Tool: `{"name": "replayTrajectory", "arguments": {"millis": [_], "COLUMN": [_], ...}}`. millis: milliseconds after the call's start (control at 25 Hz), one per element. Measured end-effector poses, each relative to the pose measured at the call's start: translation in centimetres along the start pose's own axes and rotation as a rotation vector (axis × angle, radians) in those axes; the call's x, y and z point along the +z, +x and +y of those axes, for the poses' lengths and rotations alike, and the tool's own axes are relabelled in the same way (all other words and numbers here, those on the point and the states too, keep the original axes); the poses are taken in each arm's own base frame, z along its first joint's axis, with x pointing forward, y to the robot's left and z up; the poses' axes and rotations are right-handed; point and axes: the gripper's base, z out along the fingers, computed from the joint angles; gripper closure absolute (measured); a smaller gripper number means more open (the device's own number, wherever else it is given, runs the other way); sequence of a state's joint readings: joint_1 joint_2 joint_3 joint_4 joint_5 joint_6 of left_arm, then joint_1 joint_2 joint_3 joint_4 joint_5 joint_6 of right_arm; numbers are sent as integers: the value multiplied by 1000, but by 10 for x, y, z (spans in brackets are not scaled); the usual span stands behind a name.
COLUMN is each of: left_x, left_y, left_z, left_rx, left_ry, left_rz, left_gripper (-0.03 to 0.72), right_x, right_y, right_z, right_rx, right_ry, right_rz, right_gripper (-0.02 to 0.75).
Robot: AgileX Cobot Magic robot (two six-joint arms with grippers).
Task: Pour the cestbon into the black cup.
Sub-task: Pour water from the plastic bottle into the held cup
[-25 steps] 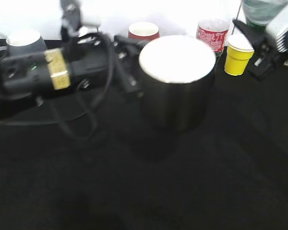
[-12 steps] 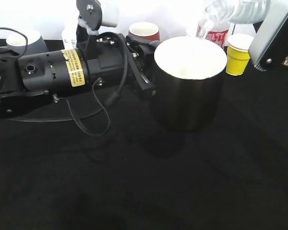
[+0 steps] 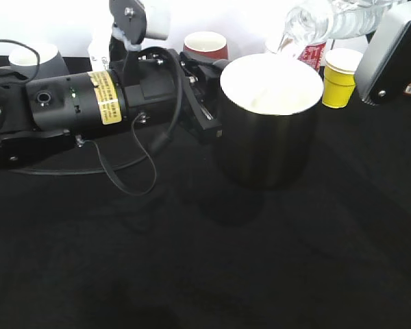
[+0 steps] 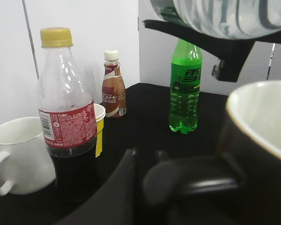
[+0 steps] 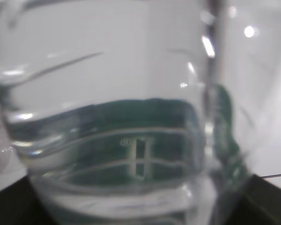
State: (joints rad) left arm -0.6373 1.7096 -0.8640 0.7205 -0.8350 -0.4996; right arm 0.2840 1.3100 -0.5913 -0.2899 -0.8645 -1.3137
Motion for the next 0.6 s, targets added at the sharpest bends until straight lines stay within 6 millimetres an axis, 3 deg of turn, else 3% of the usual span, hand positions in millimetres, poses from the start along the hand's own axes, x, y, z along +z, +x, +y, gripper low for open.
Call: {"name": "replayTrajectory", "arguments": {"millis": [600], "left_x": [0], "left_y": [2], "left_z": [1], "left_rx": [-82], "left_ry": [-13], "left_rz": [23], "left_gripper": [627], "right_x": [0], "right_y": [4], "right_z": [-6], "right_rx": [-61], "right_ry": [53], "right_rz": [49], "right_gripper": [236]}}
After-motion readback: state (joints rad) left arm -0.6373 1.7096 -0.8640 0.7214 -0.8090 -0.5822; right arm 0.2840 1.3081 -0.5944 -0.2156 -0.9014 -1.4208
